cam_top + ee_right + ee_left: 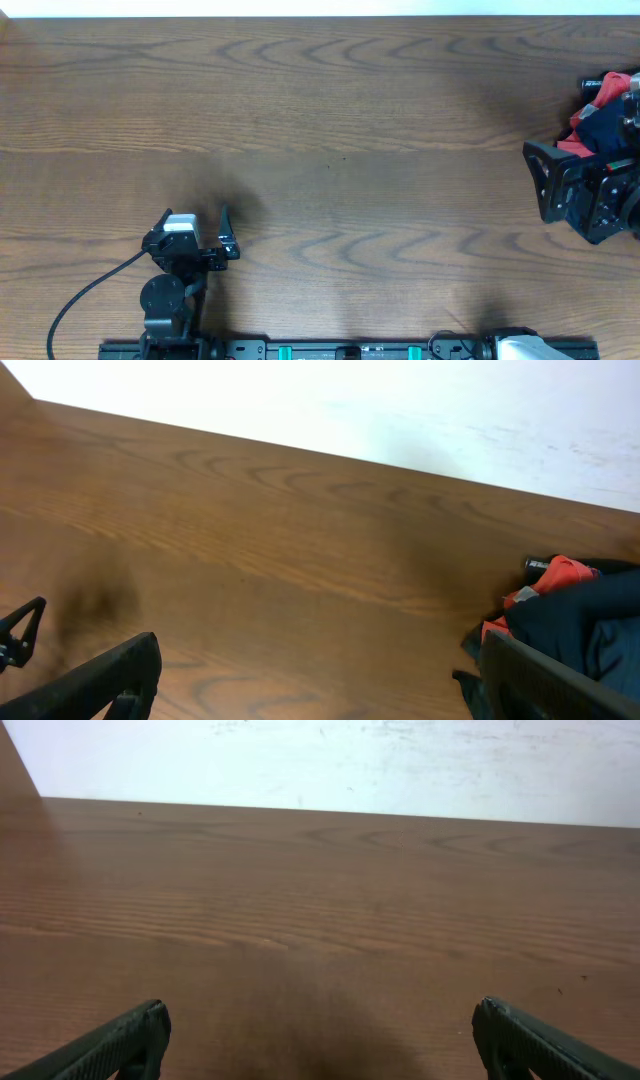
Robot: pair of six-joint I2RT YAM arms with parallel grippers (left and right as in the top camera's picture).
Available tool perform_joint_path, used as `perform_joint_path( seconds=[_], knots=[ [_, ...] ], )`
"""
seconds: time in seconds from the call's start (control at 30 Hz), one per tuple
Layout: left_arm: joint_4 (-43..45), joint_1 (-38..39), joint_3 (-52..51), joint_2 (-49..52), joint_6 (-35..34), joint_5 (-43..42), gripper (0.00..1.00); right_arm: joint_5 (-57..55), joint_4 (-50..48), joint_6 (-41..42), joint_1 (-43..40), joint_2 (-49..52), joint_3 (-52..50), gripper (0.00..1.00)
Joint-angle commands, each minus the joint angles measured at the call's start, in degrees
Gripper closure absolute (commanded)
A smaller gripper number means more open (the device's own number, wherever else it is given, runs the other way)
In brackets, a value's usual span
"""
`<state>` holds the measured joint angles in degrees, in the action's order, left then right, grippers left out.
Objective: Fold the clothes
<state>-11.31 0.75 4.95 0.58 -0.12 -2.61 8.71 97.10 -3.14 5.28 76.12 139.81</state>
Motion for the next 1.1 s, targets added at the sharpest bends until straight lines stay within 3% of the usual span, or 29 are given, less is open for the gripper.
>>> perform_joint_path(
  seconds=[0.0, 0.33, 0.5, 0.67, 1.07],
  knots=[
    [-0.44, -0.31, -1.42, -0.28, 0.5, 0.66, 0.02, -2.47, 0.15, -0.11, 0.37, -0.09, 0.26, 0.01],
    [-0.44, -0.31, -1.42, -0.28, 0.5, 0.66, 0.02, -2.95, -2.19, -4.42, 0.37, -0.28, -0.11, 0.01],
    [-0.44, -0.31, -1.42, -0.28, 0.5, 0.66, 0.02, -2.93, -8.66, -6.58, 0.37, -6.08, -5.68, 0.01],
    [-0.44, -0.31, -1.42, -0.28, 0.5, 0.66, 0.02, -2.86, -21.75, -6.82, 0.37, -18.32, -23.63, 0.01],
    [-0.44, -0.31, -1.42, -0.28, 0.5, 0.66, 0.02, 3.72, -61.22, -6.8, 0.35, -47.45, -81.81, 0.01]
  ],
)
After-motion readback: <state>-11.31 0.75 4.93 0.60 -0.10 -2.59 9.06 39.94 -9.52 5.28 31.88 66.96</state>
